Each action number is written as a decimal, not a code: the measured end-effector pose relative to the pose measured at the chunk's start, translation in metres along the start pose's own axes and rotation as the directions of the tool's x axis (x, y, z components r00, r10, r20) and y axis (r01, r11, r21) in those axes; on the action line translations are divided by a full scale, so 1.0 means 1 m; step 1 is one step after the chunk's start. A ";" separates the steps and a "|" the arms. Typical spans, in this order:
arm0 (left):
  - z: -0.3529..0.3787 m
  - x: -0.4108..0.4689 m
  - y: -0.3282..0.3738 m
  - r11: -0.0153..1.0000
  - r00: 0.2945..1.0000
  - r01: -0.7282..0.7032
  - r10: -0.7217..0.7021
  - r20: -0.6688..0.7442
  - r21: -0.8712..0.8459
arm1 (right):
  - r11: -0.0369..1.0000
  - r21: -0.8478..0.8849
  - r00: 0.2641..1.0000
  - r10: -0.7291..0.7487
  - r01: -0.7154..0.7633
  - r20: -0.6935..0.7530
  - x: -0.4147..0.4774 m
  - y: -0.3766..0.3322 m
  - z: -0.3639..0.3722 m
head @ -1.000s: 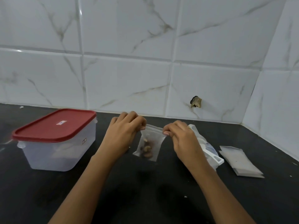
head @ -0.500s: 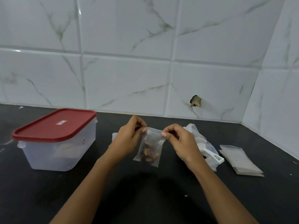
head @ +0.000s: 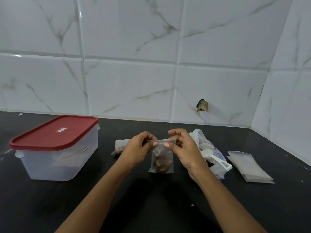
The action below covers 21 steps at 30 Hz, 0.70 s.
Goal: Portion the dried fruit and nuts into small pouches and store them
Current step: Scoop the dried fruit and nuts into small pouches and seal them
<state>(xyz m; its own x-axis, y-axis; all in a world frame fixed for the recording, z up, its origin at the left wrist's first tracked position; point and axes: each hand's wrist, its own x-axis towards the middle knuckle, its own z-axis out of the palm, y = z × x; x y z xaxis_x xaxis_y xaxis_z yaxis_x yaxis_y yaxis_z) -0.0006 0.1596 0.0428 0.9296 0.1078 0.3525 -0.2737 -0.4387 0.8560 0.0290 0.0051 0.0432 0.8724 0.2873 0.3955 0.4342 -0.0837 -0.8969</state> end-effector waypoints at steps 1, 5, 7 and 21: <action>0.001 0.000 0.001 1.000 1.000 -0.010 0.010 0.005 0.004 | 1.000 0.013 1.000 0.003 -0.003 -0.004 0.000 0.000 0.000; 0.002 0.001 -0.001 0.998 1.000 0.009 -0.007 0.023 -0.054 | 0.995 0.094 1.000 0.020 -0.018 -0.018 0.000 0.001 0.002; 0.002 0.001 -0.002 0.997 0.999 0.014 -0.011 0.039 -0.070 | 0.996 0.087 1.000 0.022 -0.021 -0.015 0.000 0.001 0.003; -0.001 -0.005 0.006 0.999 0.983 0.038 -0.044 -0.177 -0.037 | 0.991 0.084 0.993 0.104 -0.100 -0.050 0.002 0.004 0.003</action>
<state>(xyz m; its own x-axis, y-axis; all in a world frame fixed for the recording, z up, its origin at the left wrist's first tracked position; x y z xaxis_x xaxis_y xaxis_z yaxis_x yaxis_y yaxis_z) -0.0069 0.1573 0.0469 0.8822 0.2833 0.3762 -0.2475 -0.4006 0.8822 0.0321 0.0080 0.0396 0.9230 0.2289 0.3093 0.3246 -0.0314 -0.9453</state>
